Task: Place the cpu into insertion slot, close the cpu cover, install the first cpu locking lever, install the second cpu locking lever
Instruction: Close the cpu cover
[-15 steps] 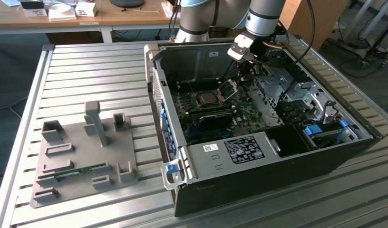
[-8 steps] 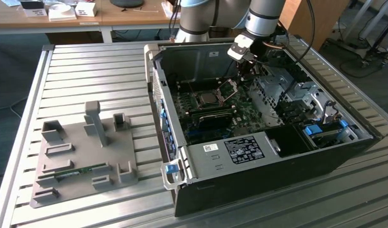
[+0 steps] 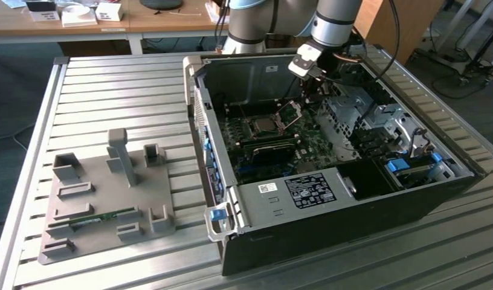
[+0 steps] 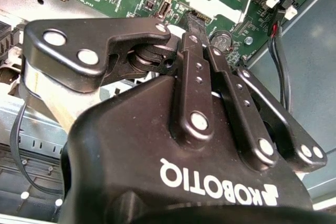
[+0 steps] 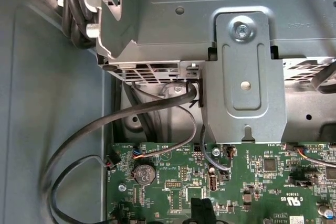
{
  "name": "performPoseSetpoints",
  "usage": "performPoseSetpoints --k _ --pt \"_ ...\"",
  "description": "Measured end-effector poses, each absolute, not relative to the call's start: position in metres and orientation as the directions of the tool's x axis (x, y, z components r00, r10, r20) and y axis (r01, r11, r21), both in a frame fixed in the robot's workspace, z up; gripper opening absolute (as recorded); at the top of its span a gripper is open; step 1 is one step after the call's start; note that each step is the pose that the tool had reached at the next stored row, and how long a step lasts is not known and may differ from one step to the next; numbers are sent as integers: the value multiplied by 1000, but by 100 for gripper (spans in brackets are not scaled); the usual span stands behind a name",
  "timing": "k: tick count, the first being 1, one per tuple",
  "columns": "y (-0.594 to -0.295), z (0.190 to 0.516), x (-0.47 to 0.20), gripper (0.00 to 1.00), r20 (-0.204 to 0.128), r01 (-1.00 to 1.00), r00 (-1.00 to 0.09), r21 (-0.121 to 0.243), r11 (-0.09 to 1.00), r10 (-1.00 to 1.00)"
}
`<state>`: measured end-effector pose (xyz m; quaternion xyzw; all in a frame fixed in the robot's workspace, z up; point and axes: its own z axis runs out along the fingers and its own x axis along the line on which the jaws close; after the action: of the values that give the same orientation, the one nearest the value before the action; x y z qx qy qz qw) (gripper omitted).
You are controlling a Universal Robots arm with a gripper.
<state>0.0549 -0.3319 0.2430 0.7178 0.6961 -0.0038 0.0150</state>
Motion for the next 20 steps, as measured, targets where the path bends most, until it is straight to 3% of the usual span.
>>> performPoseSetpoints --k 20 --pt "-332 242 45 10 -26 999 31 16 -31 999"
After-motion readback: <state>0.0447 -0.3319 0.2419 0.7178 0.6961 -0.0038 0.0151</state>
